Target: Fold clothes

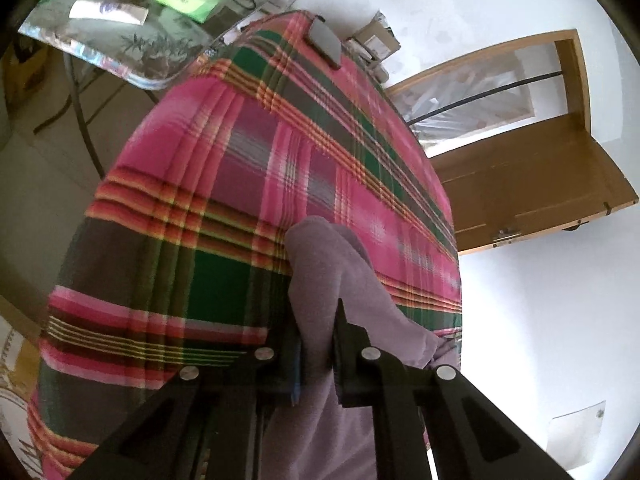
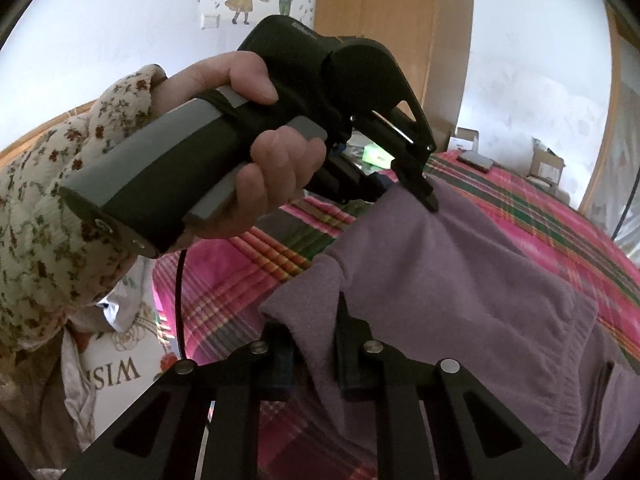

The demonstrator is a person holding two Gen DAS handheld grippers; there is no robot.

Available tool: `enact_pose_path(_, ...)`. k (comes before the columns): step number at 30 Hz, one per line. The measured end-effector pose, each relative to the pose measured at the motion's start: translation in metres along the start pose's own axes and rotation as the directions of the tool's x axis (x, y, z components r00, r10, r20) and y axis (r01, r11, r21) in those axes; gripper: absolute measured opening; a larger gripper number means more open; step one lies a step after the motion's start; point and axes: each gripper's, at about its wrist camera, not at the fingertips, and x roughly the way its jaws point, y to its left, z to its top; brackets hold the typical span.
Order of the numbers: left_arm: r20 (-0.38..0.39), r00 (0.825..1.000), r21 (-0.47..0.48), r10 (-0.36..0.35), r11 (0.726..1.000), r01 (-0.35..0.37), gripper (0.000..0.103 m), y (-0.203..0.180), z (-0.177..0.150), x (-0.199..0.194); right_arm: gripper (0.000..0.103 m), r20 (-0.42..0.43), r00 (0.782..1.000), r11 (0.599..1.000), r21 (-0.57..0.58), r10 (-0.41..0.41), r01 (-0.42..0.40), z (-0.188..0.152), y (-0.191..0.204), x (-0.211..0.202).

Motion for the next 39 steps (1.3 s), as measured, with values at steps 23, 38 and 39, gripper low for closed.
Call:
enact_pose_path(23,0.101,0.993,0.114,0.061,0.991,-0.072,0.012,-0.086,-0.008,-0.038,0.014,0.174,0.984,0.996,0.074,0.038,-0.052,0.026,-0.011,-0.059)
enact_pose_path(38,0.120,0.992,0.229,0.028,0.972,-0.055,0.013,-0.188,-0.033,-0.033,0.014,0.333,0.942,0.981,0.191,-0.043,-0.023,0.019,-0.057,-0.142)
enact_pose_path(39,0.121,0.992,0.237,0.028,0.970,-0.056,0.013,-0.196,-0.036,-0.030,0.014,0.341,0.939,0.980,0.200,-0.048,-0.022,0.018,-0.061,-0.147)
